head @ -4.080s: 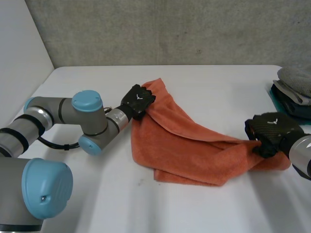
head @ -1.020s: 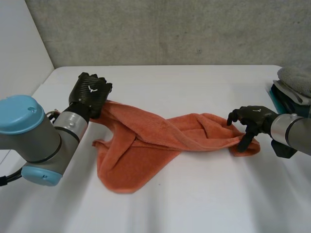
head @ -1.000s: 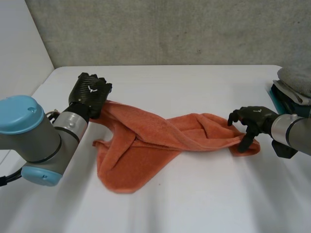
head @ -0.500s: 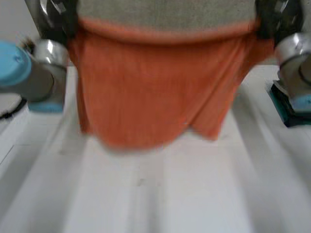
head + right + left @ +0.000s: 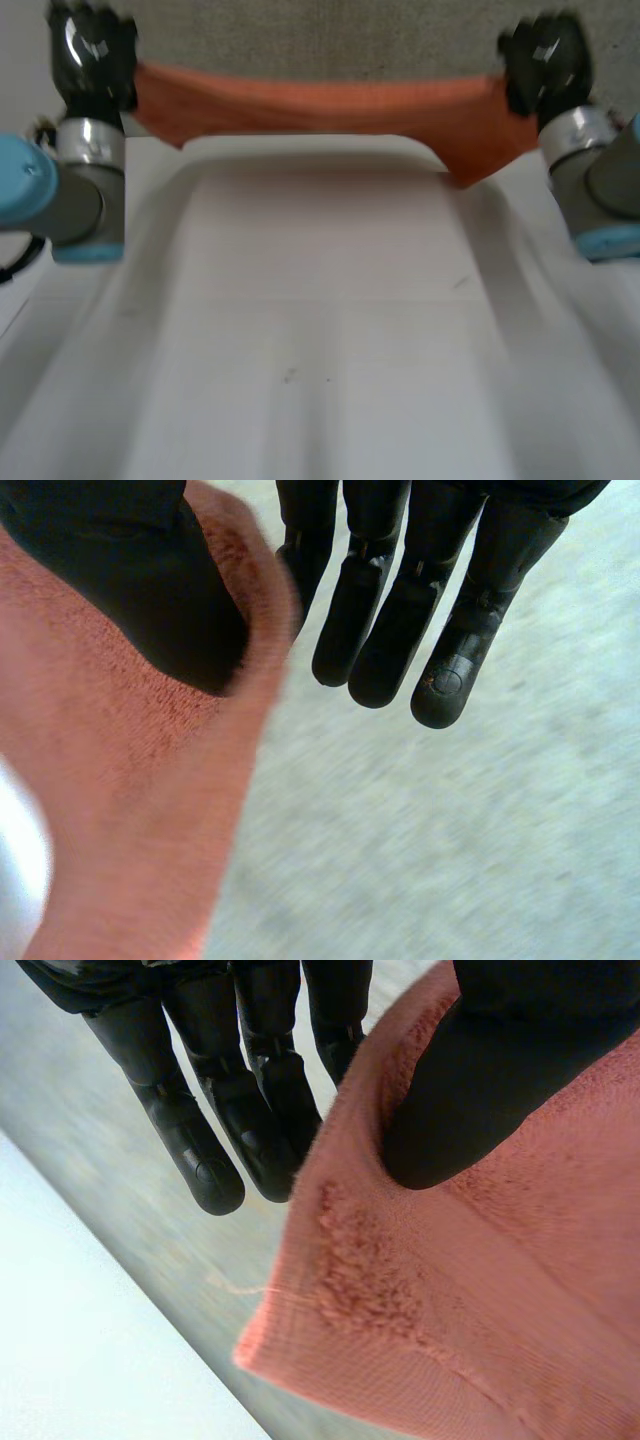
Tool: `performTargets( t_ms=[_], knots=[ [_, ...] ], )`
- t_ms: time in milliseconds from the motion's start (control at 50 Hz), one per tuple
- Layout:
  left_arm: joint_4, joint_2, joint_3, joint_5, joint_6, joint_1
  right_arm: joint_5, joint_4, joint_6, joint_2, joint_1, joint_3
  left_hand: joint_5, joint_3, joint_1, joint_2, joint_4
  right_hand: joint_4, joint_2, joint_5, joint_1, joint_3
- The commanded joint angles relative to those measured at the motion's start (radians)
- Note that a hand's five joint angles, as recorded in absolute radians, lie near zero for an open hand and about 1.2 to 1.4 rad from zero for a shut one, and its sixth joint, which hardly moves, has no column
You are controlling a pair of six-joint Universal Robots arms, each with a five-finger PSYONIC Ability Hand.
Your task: Fold the laundry.
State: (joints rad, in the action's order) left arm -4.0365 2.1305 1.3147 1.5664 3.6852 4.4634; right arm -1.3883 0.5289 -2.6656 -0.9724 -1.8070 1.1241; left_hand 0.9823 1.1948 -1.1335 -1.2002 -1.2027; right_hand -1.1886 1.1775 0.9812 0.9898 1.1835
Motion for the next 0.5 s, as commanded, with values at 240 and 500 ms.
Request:
performTargets(
  t_ms=[240, 500],
  knots=[
    [0.089, -0.09, 0.465, -0.052, 0.117, 0.016, 0.049, -0.49, 0.228, -0.017, 0.011, 0.275, 0.239, 0.201, -0.263, -0.196, -0.194, -0.208, 0.219, 0.241, 0.406, 0.213],
    [0.1, -0.162, 0.551, -0.111, 0.111, 0.02, 0.038, -0.458, -0.163, 0.08, 0.092, 0.229, 0.239, 0.201, -0.263, -0.196, -0.194, 0.284, -0.273, -0.251, -0.085, -0.279]
  ],
)
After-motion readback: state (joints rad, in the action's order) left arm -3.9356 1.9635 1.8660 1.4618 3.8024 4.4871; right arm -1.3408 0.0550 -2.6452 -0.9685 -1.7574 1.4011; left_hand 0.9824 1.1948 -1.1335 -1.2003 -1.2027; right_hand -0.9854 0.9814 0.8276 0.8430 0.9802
